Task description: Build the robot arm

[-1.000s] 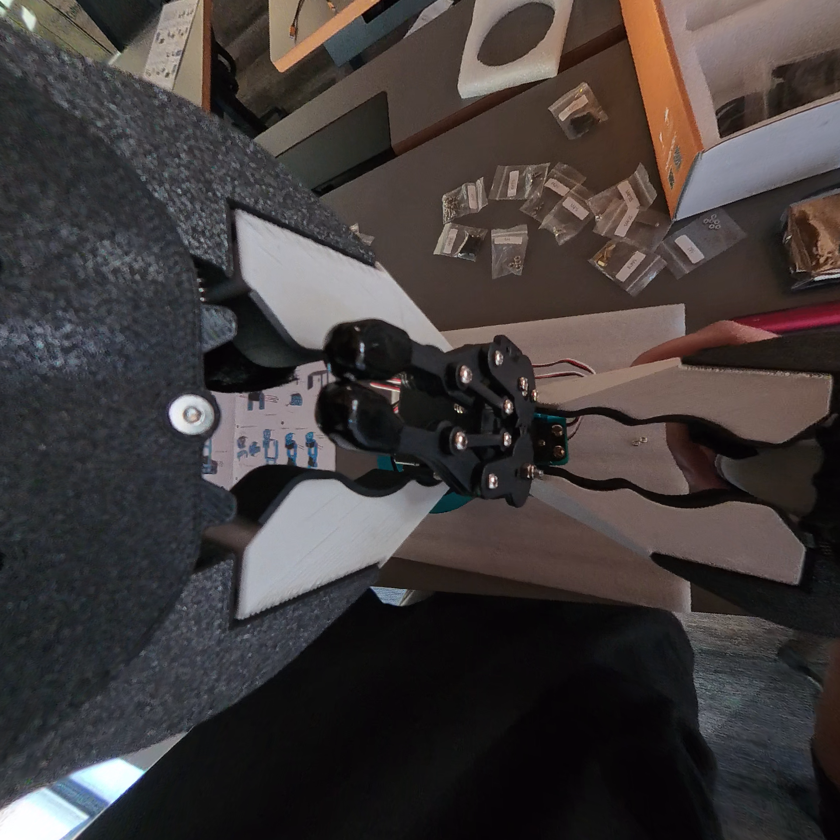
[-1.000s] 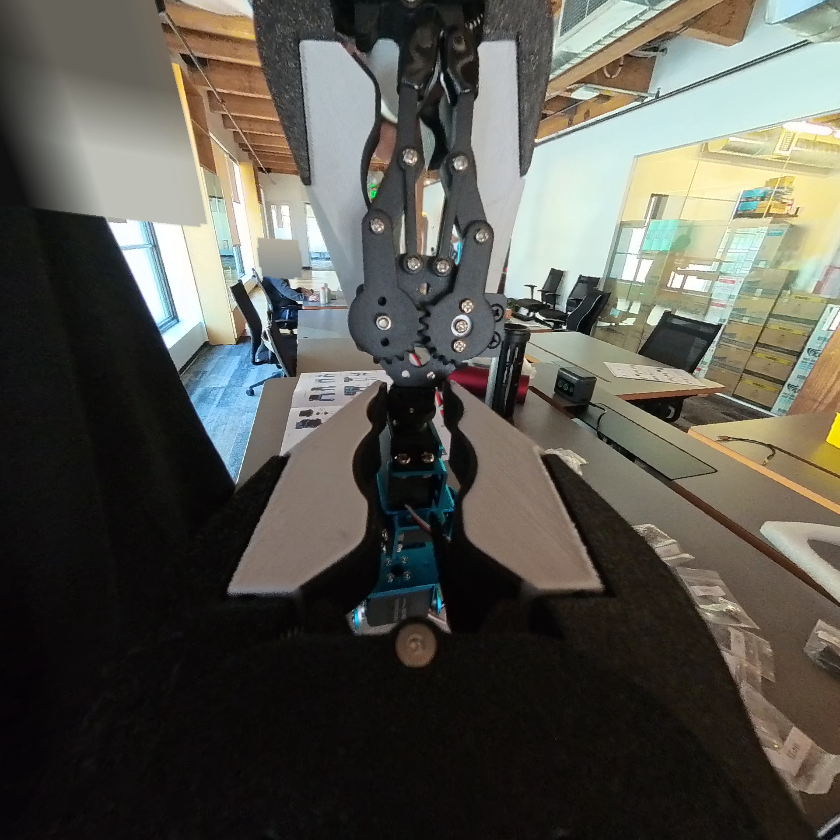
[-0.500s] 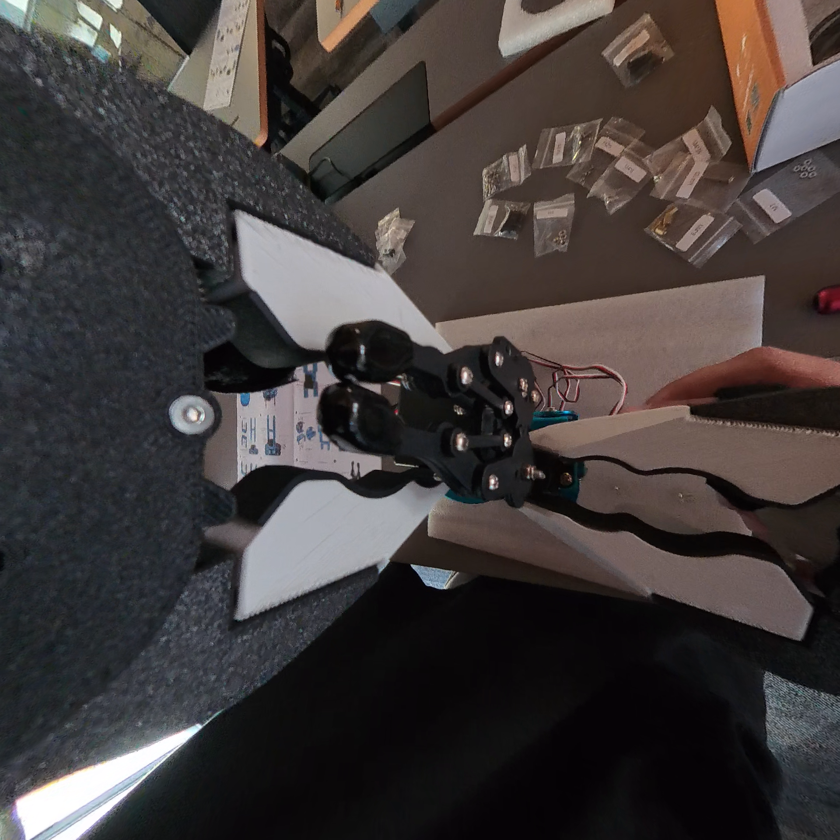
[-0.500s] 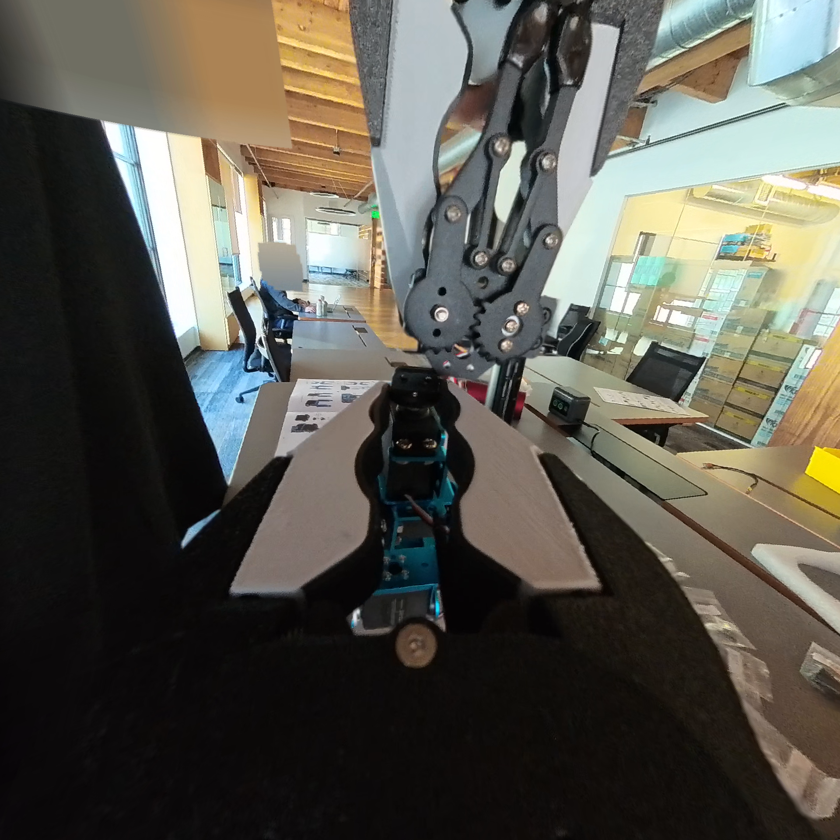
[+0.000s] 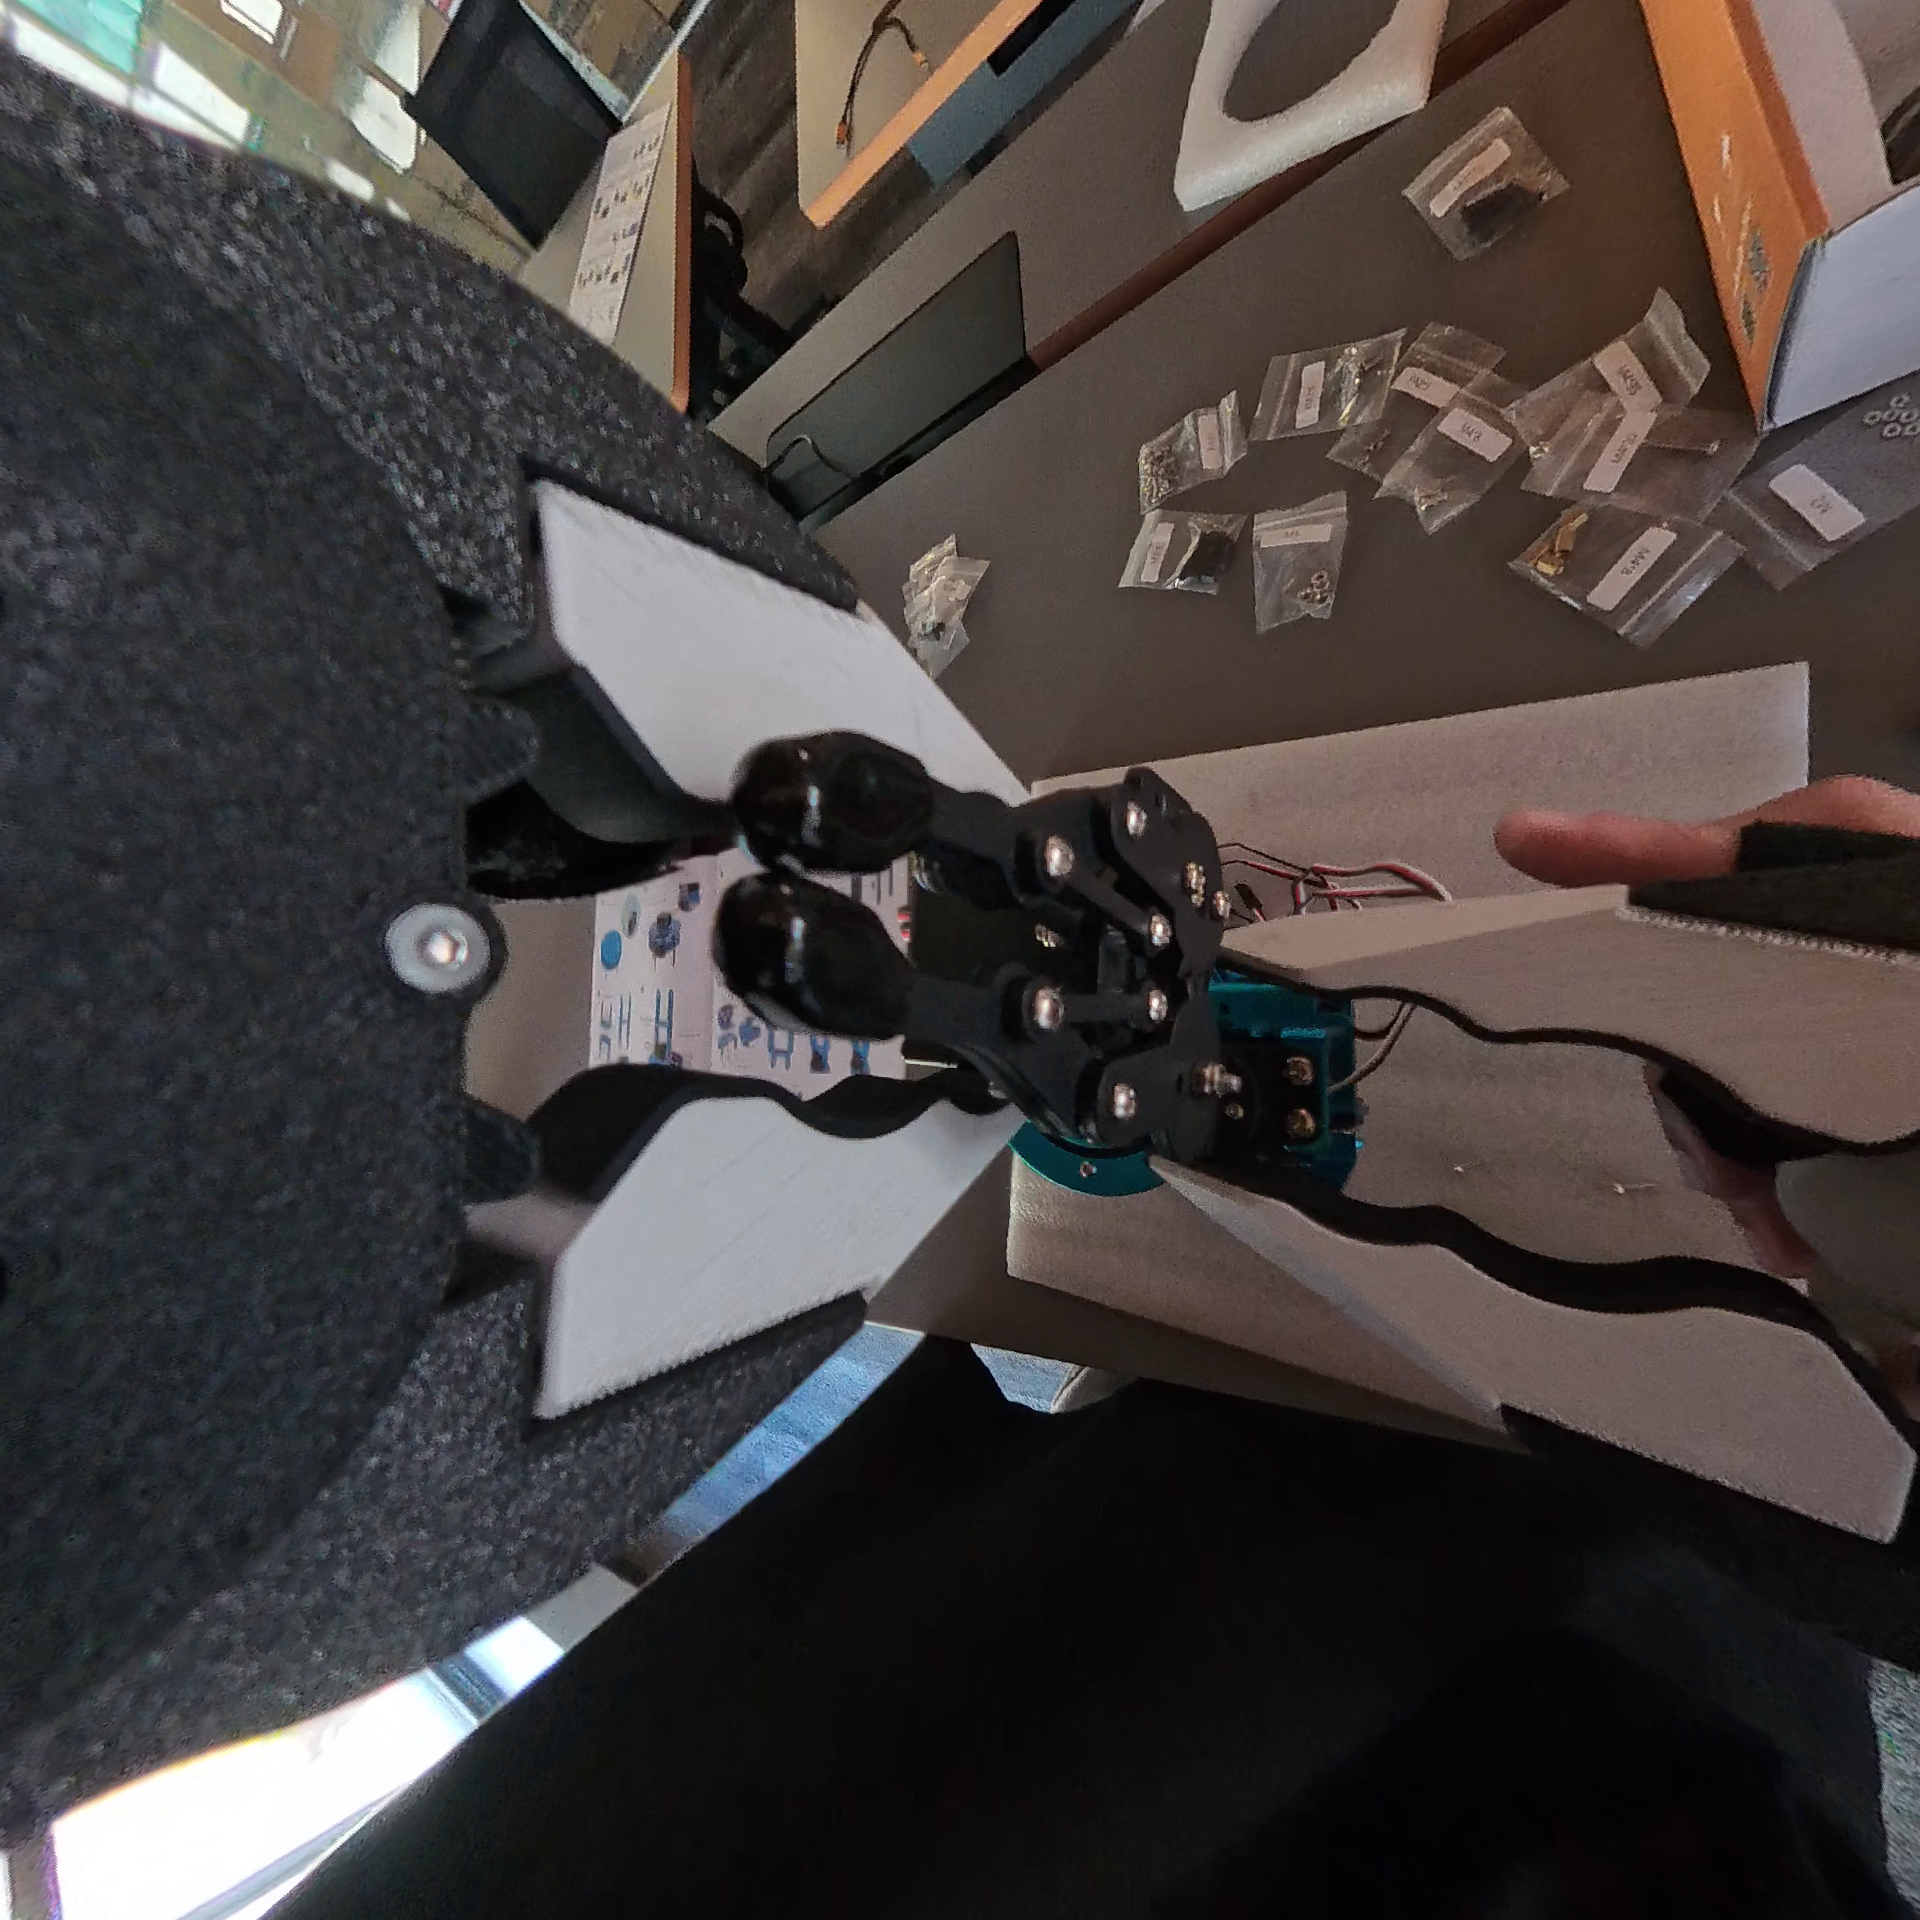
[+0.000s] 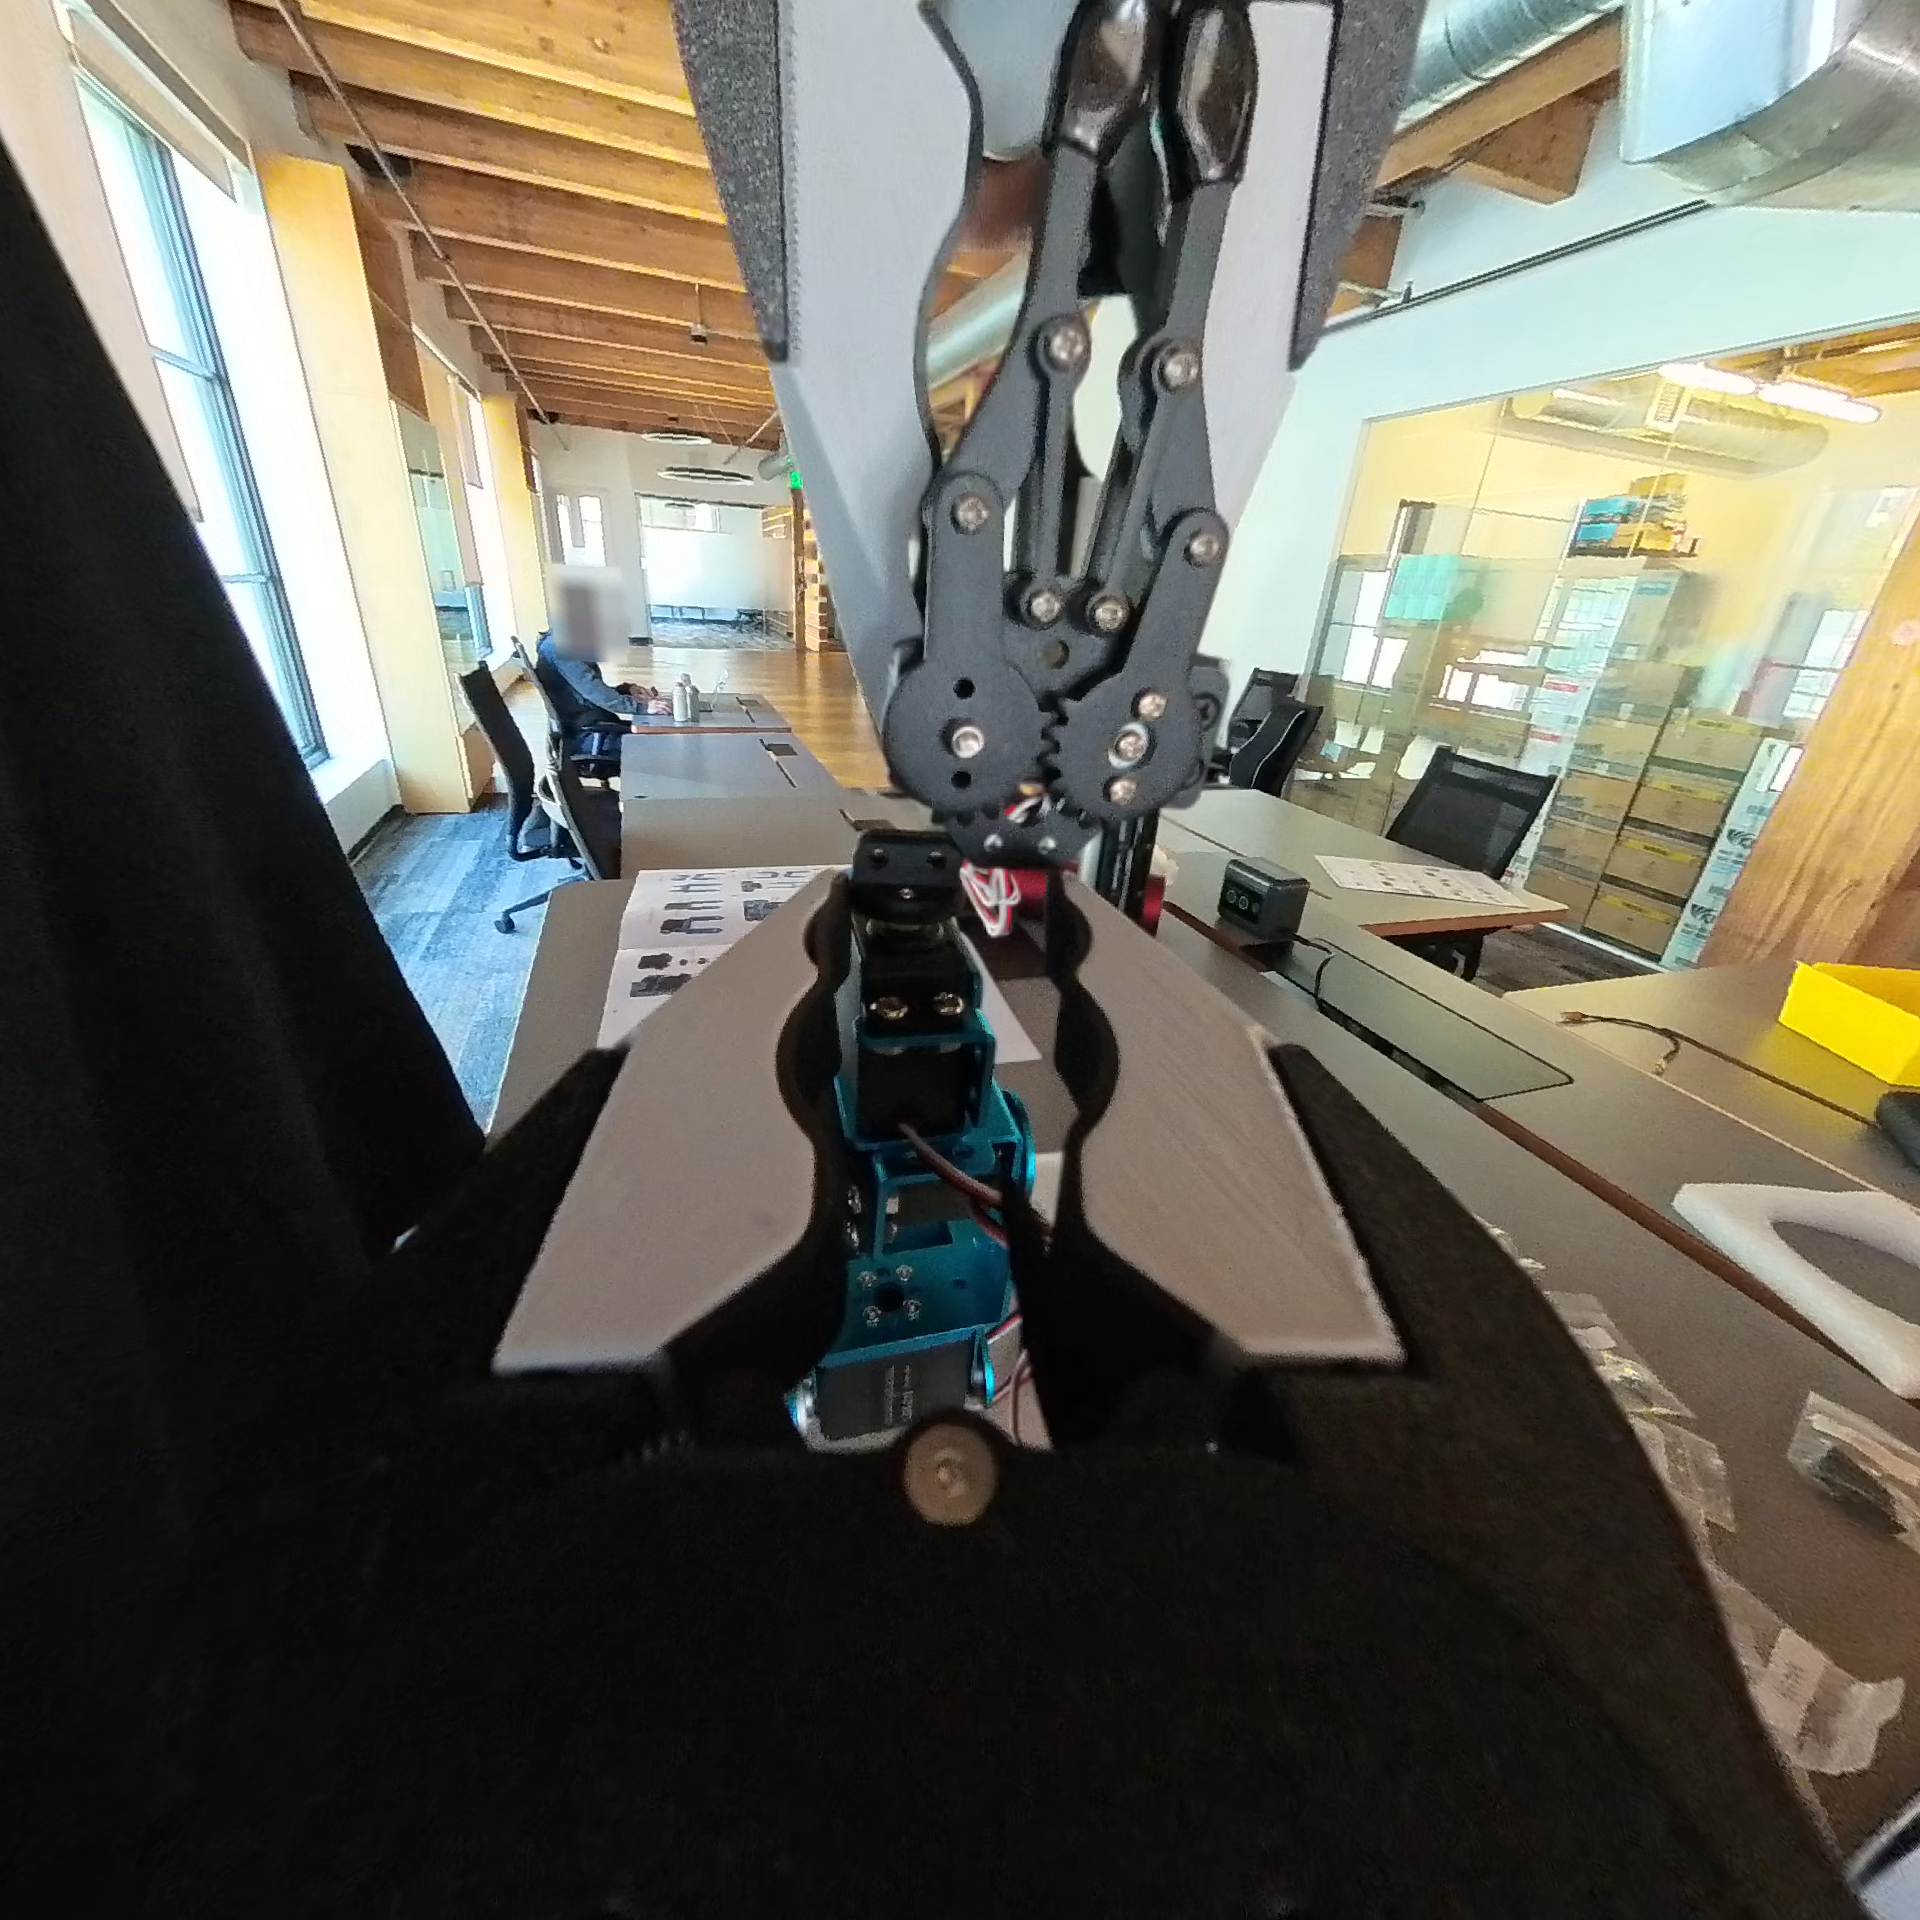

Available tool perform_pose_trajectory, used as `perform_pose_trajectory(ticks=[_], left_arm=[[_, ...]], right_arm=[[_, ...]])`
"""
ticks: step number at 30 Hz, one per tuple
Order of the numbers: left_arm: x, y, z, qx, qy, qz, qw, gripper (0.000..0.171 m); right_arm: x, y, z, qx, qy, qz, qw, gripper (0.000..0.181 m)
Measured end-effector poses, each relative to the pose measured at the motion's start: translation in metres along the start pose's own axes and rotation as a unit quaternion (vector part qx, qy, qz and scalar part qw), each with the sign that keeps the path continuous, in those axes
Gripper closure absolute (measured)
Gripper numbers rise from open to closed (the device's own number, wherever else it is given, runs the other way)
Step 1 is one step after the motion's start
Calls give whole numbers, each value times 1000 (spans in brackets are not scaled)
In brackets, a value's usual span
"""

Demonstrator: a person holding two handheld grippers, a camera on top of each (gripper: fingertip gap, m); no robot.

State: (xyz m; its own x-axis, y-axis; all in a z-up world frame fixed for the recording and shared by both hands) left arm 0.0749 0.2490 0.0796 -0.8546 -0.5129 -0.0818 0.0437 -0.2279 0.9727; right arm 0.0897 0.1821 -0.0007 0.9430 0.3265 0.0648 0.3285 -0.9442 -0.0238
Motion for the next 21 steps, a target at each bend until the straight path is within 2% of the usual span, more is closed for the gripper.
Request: perform_pose_trajectory(ticks=[8,13,16,17,18,19,21], left_arm=[[3,2,-4,-11,-14,0,1000,127],[3,0,-6,-19,-18,-3,1000,127],[1,-1,-6,-23,-18,-5,1000,127],[1,-1,-6,-24,-18,-4,1000,127],[1,-1,-5,-25,-19,-2,1000,127],[2,-2,-5,-25,-19,0,1000,127],[3,-2,-6,-25,-19,0,1000,127]], right_arm=[[-2,4,1,1,52,2,999,146],[0,5,2,-8,28,-26,999,144],[1,4,2,-11,23,-17,1000,143],[2,3,2,-12,18,-14,1000,142],[4,3,1,-11,13,1,1000,130],[5,3,1,-15,14,3,1000,126],[3,4,0,-20,16,-4,1000,129]])
Point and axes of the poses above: each gripper's, where its closed fingertips meet, y back along the fingers, z out of its underside, x = y × z across the jaws, the point moved 6 cm from there along y, back along the fingers, and after that the axes turned 7 degrees about -x, right-handed, at the moved point
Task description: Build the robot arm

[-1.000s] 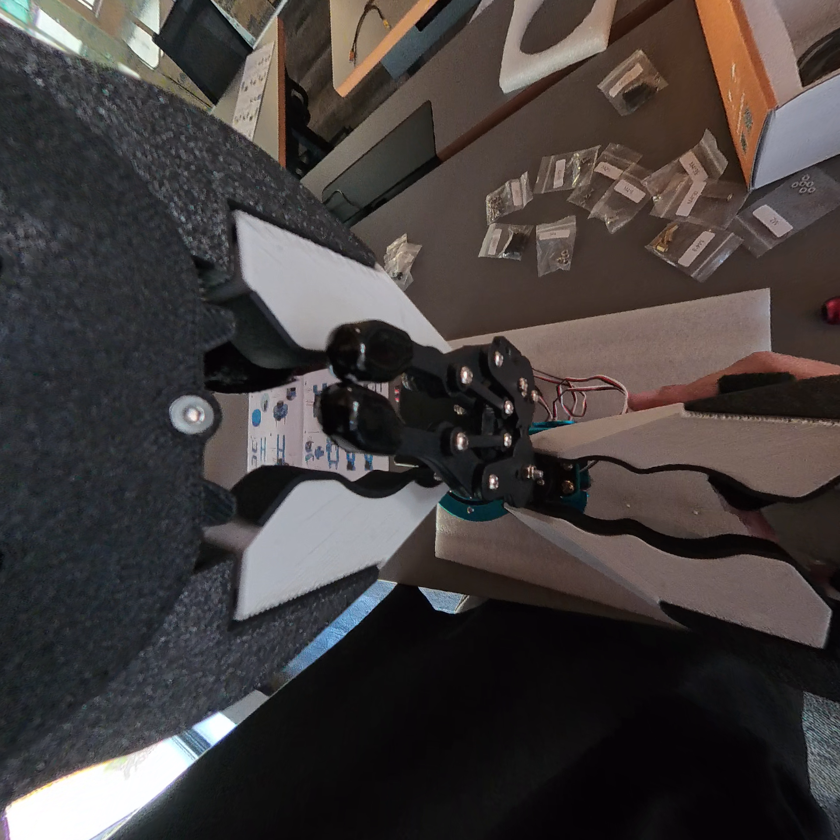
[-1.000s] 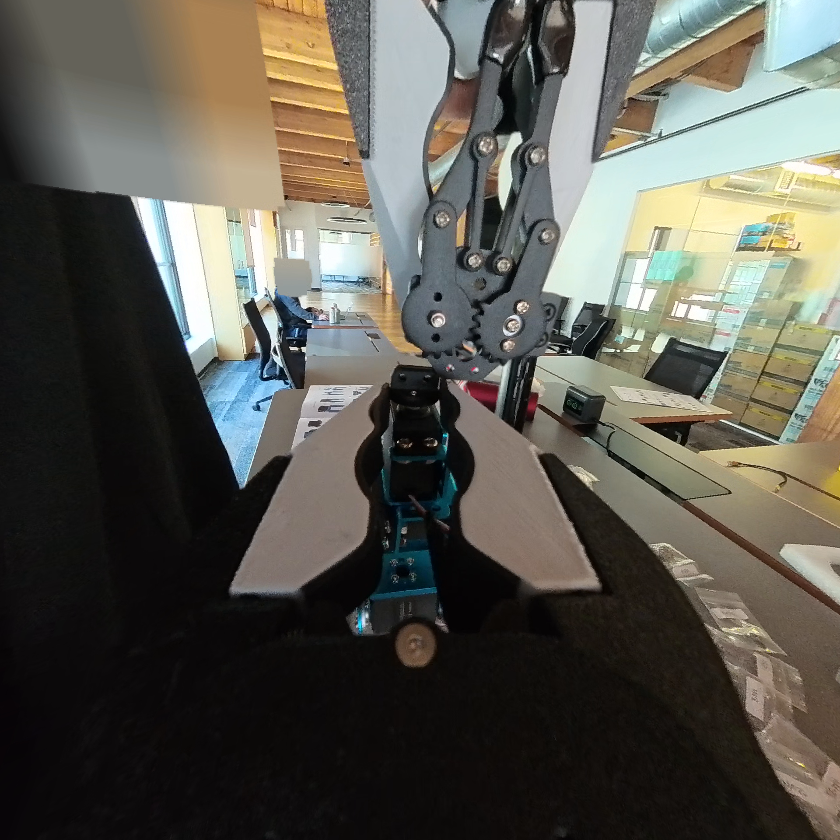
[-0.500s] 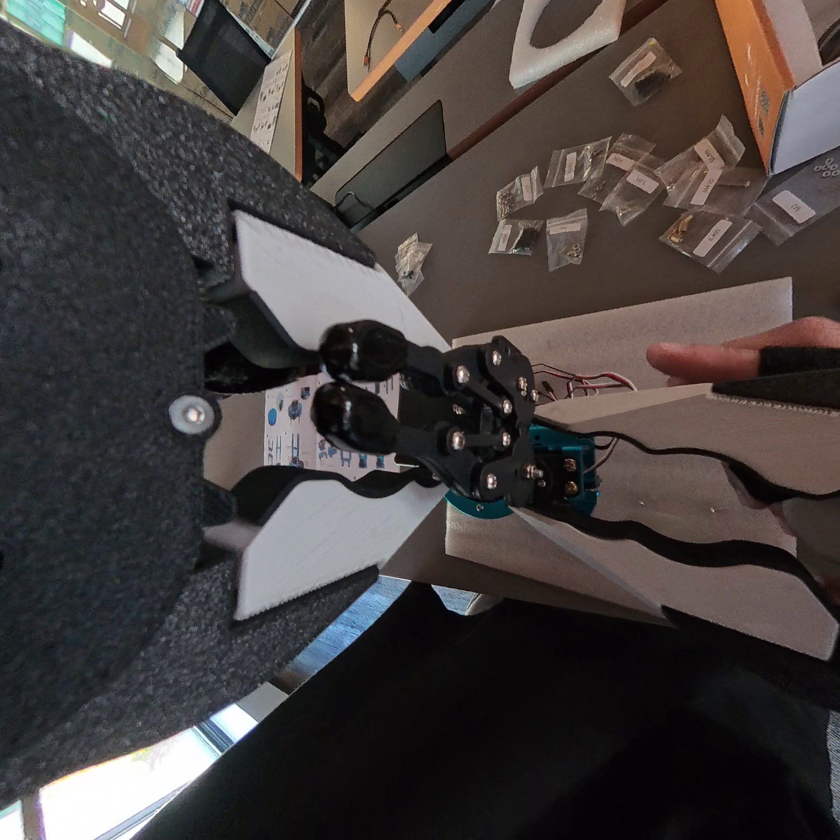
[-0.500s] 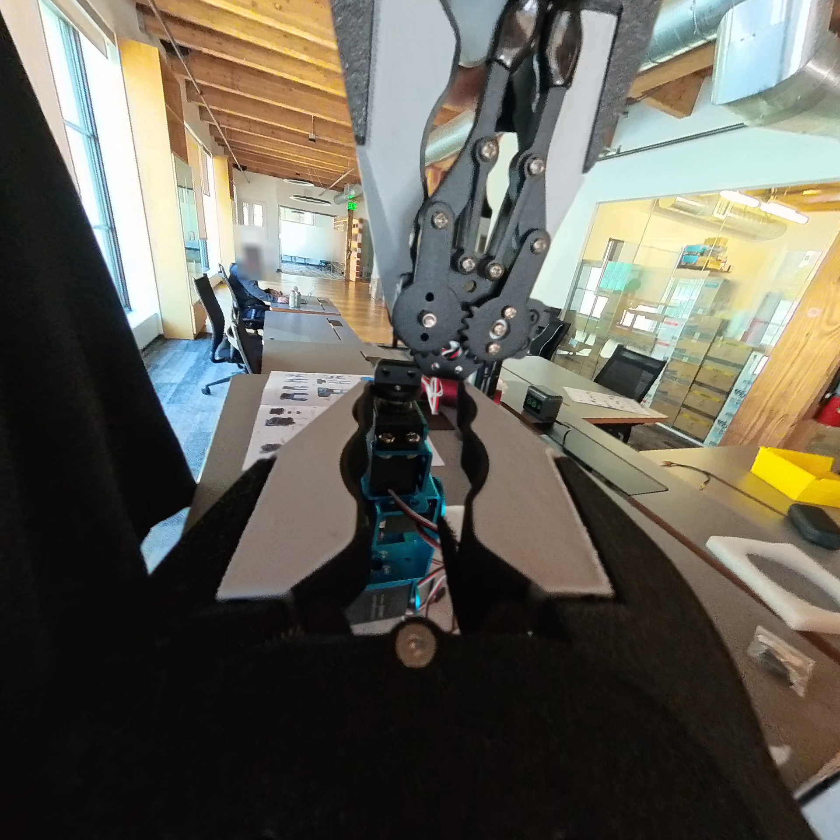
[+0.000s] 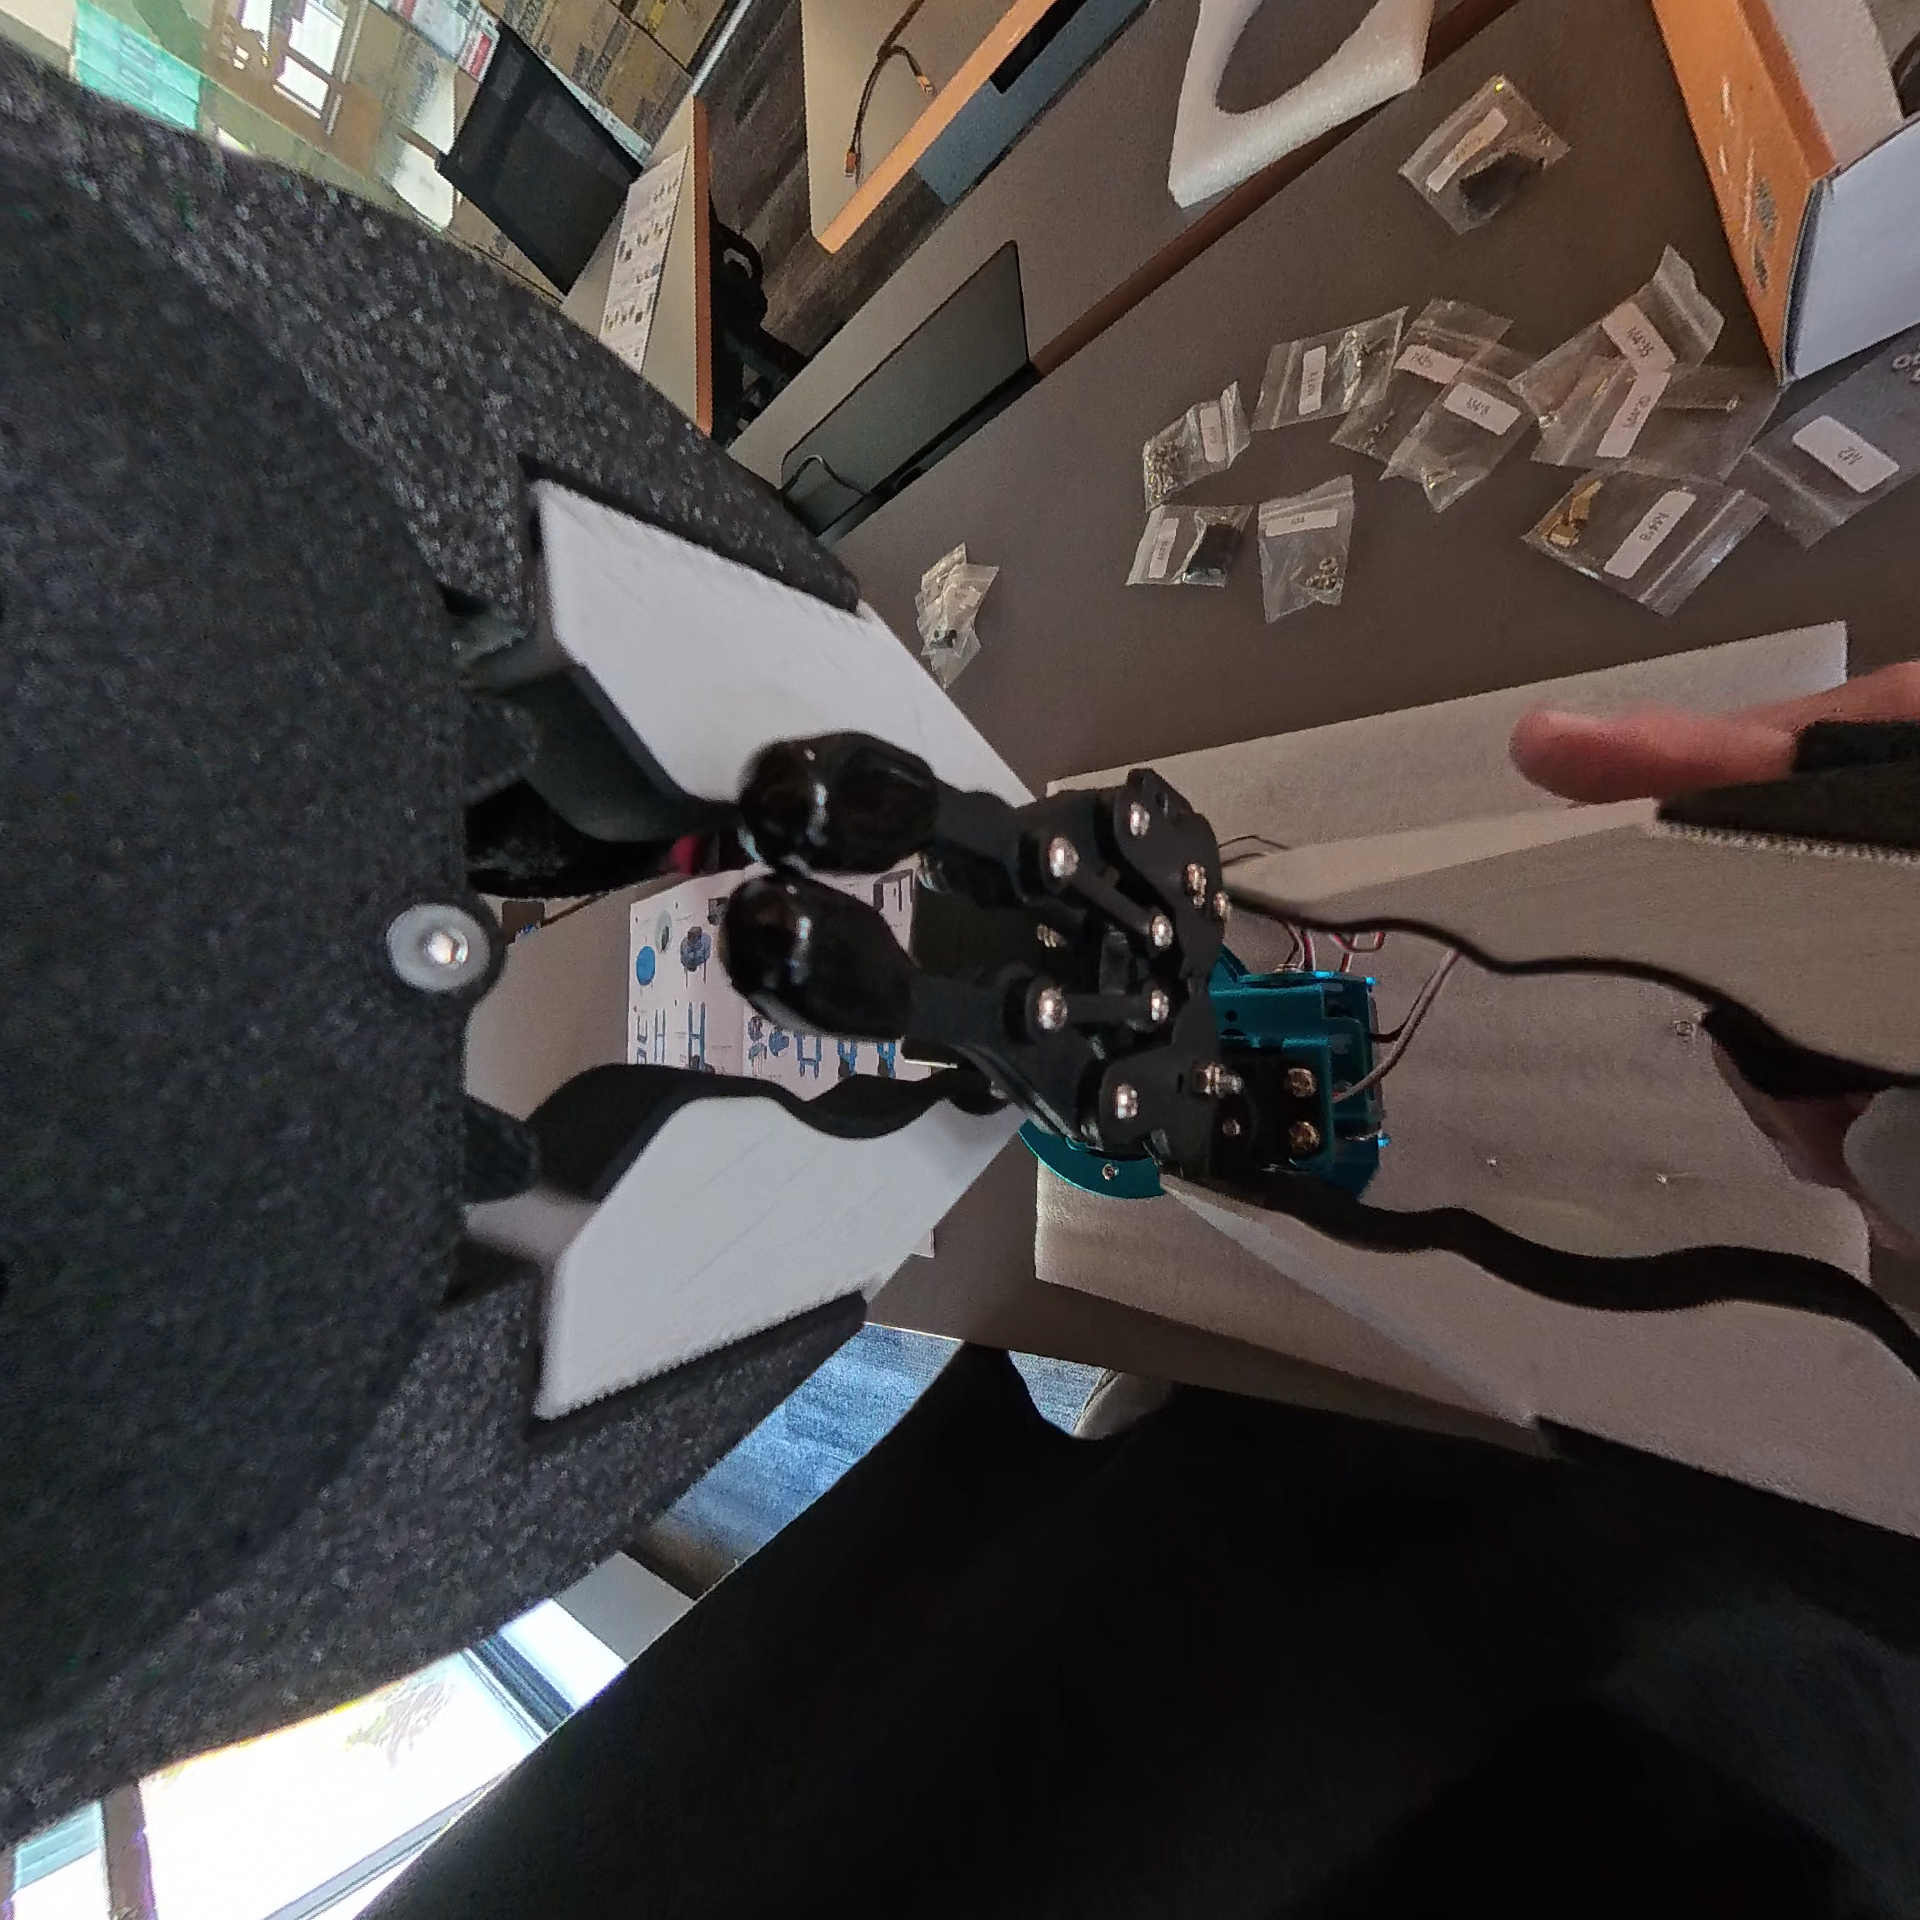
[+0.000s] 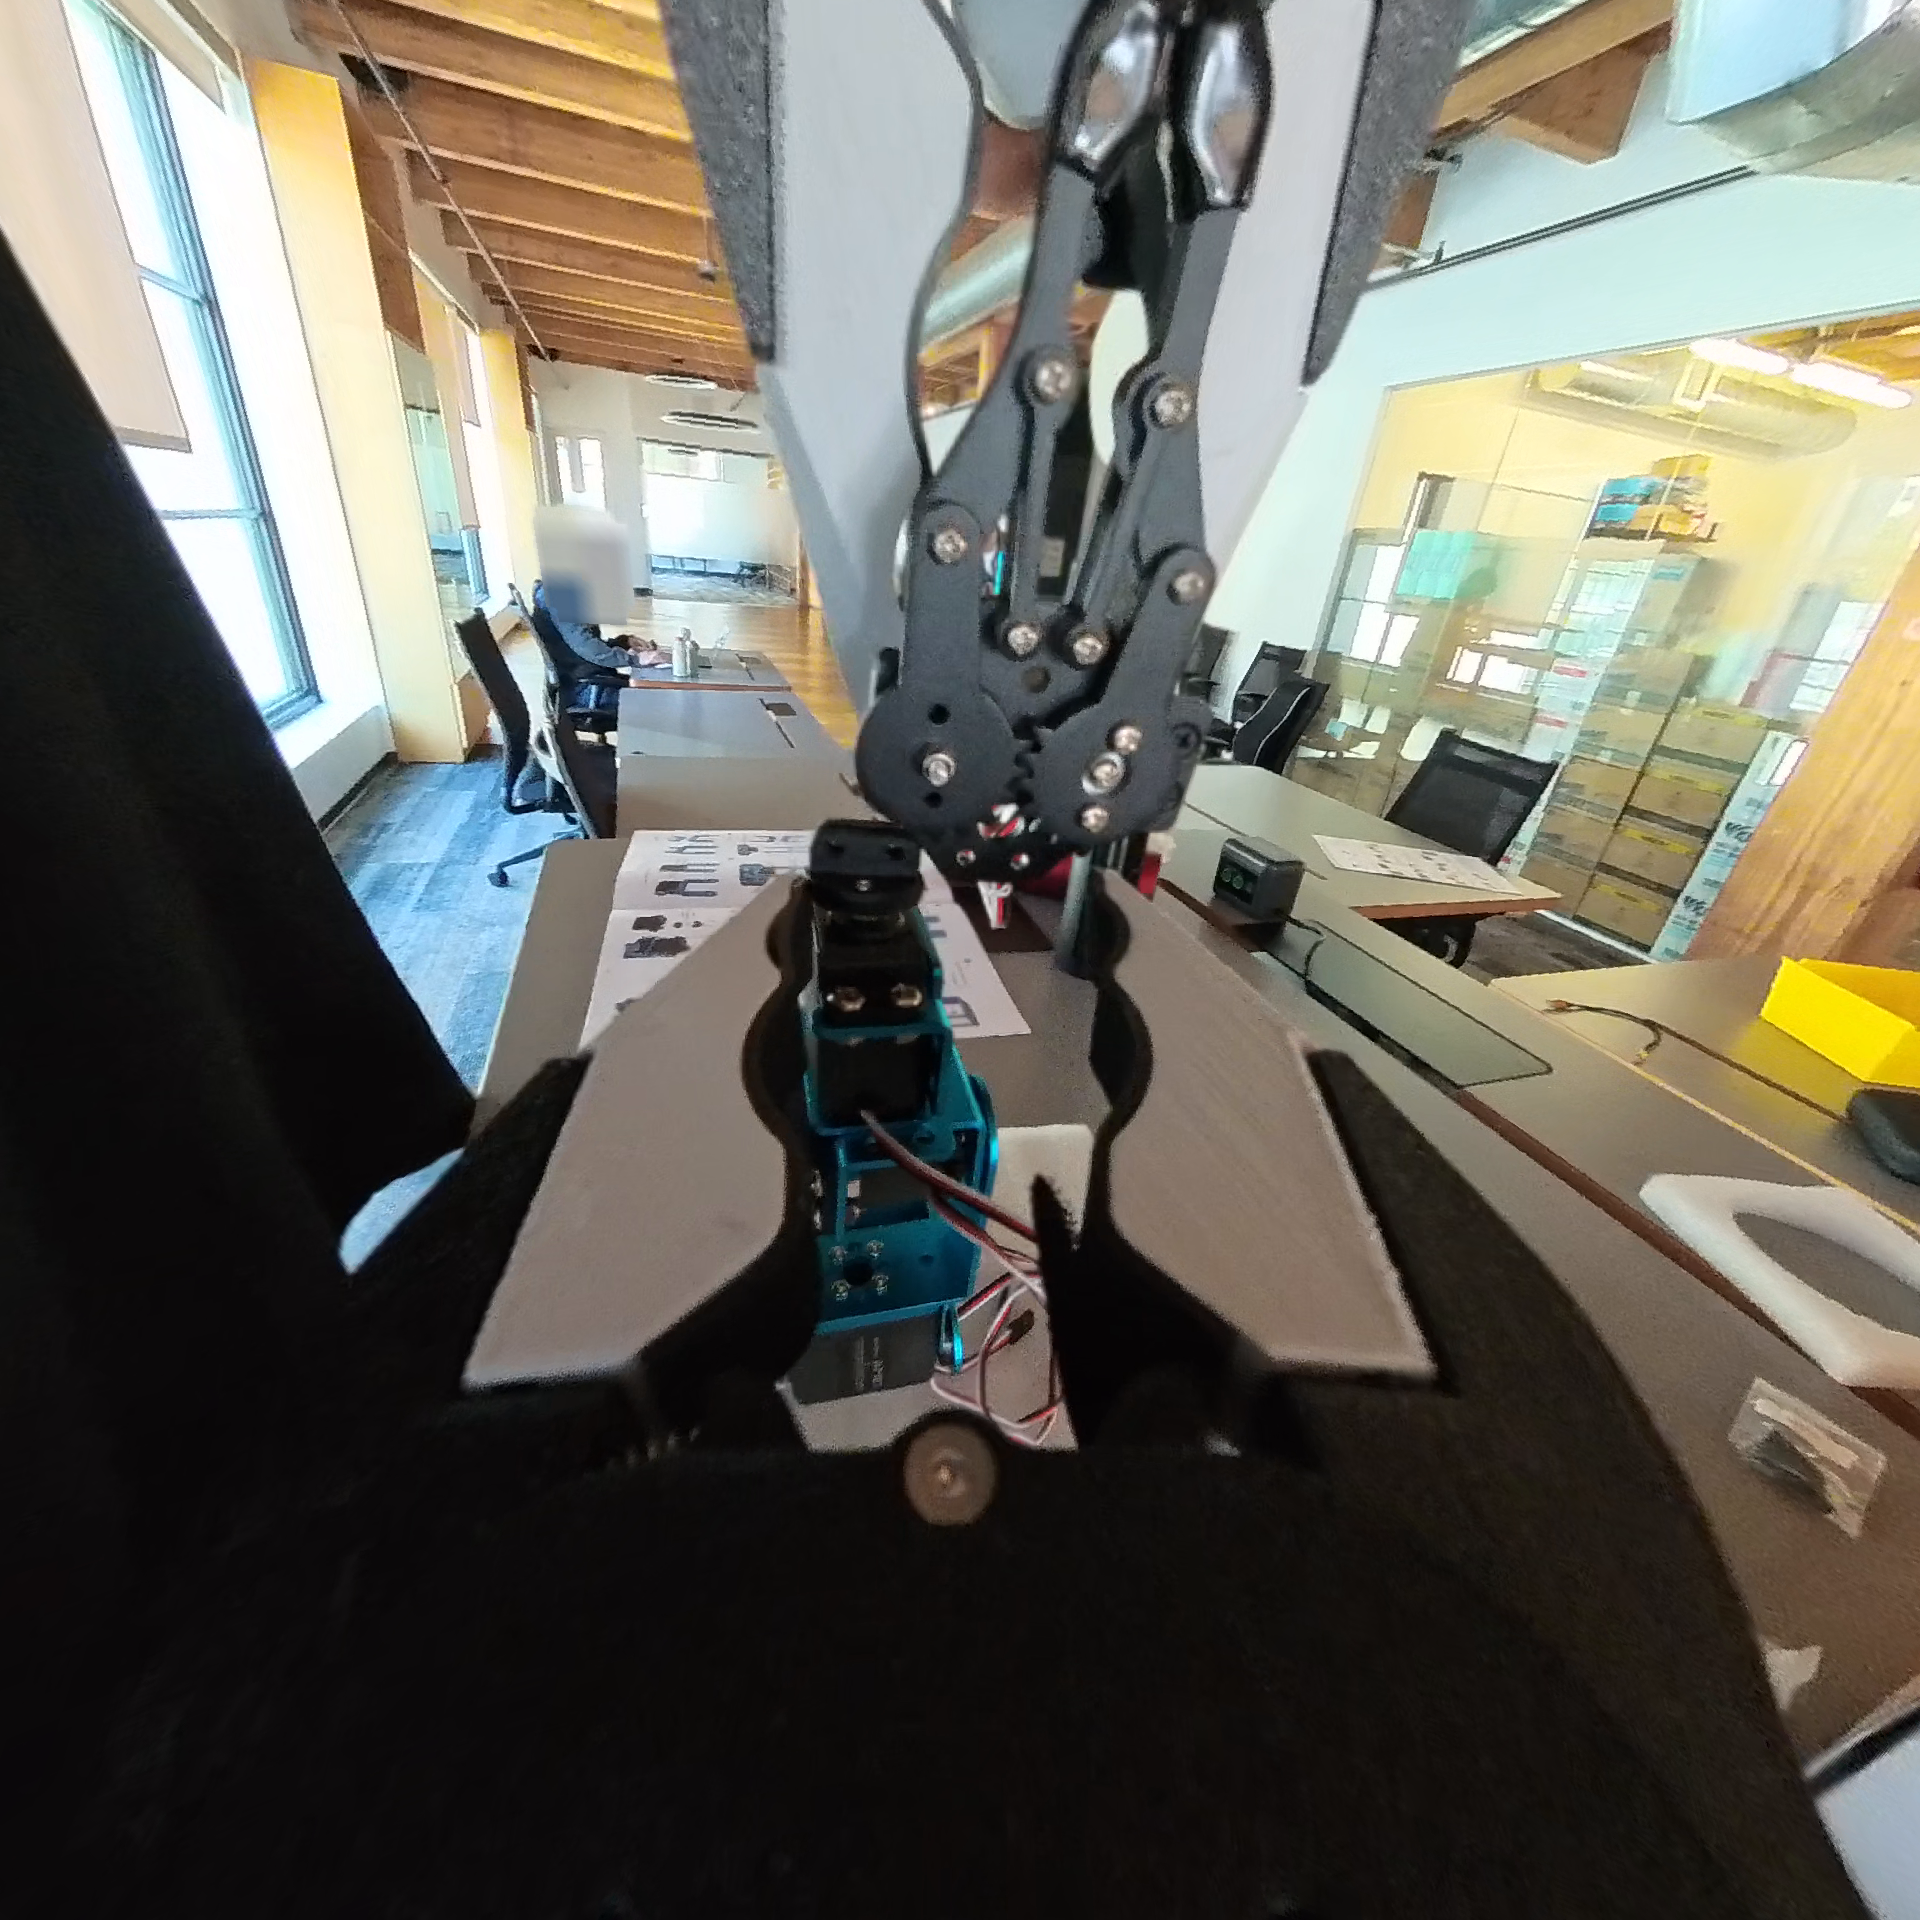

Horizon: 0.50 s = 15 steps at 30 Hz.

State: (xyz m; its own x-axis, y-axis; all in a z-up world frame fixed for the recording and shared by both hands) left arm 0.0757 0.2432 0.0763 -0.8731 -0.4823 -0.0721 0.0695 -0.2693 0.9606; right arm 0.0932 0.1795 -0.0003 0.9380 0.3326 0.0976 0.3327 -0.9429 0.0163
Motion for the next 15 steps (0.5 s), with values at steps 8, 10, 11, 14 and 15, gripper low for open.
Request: perform_pose_trajectory(ticks=[8,10,11,14,15], left_arm=[[-2,1,0,-7,-8,2,1000,127],[-2,2,1,-6,-6,2,1000,127],[-3,3,2,-4,-5,2,1000,127],[-2,4,5,1,-4,4,1000,127],[-1,4,5,3,-3,6,1000,127]], right_arm=[[-4,-2,-3,-11,18,-11,1000,126],[-1,-3,-5,-17,24,11,1000,135],[0,-3,-6,-19,33,18,999,135],[-1,-5,-7,-22,45,23,998,136],[-2,-5,-8,-22,46,19,998,136]])
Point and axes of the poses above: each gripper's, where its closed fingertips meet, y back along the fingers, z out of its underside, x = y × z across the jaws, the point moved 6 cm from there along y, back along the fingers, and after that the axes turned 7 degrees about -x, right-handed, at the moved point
